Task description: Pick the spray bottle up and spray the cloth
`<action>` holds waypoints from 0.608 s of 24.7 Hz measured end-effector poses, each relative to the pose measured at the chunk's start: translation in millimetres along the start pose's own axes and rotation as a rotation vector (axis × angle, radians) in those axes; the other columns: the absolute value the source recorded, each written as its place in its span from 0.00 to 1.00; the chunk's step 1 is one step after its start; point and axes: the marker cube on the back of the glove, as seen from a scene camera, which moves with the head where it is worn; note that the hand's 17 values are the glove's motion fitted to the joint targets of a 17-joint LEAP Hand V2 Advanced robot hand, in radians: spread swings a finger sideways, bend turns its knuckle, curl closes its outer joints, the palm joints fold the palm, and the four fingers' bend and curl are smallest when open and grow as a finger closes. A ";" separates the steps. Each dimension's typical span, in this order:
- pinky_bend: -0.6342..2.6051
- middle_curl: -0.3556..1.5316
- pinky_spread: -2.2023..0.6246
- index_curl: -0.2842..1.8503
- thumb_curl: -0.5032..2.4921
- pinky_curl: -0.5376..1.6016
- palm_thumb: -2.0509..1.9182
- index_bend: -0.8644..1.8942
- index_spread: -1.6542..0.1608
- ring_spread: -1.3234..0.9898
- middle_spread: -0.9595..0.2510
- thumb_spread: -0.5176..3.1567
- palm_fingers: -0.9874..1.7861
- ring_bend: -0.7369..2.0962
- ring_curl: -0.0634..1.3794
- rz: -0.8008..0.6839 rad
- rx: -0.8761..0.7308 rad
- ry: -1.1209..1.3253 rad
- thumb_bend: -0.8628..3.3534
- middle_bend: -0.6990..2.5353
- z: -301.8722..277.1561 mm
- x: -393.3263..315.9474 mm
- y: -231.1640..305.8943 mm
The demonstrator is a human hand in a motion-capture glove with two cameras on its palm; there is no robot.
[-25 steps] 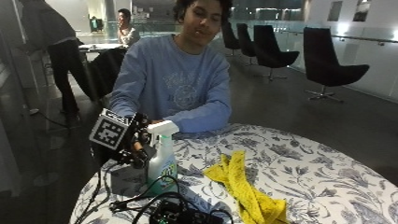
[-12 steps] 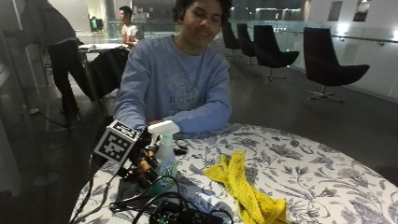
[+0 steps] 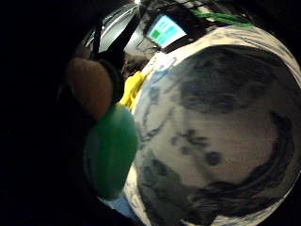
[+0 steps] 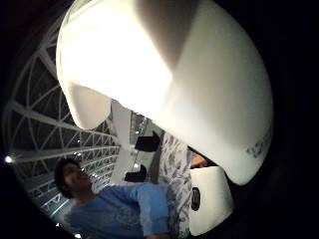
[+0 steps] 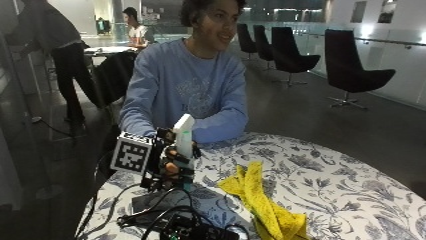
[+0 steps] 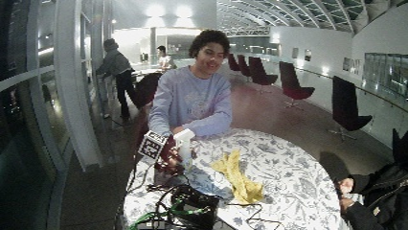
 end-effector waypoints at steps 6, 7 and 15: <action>0.34 0.41 0.82 0.24 0.35 0.41 0.77 0.36 0.76 0.56 0.72 0.32 0.67 0.49 0.31 0.000 -0.259 -0.156 0.22 0.33 10.2 -38.0 -6.0; 0.34 0.41 0.82 0.24 0.35 0.42 0.77 0.35 0.76 0.56 0.72 0.32 0.68 0.49 0.32 0.011 -0.313 -0.169 0.21 0.33 12.6 -41.3 -7.0; 0.35 0.42 0.81 0.24 0.36 0.42 0.76 0.34 0.77 0.56 0.73 0.32 0.71 0.51 0.33 0.181 -0.653 -0.204 0.20 0.32 47.4 -59.9 -19.4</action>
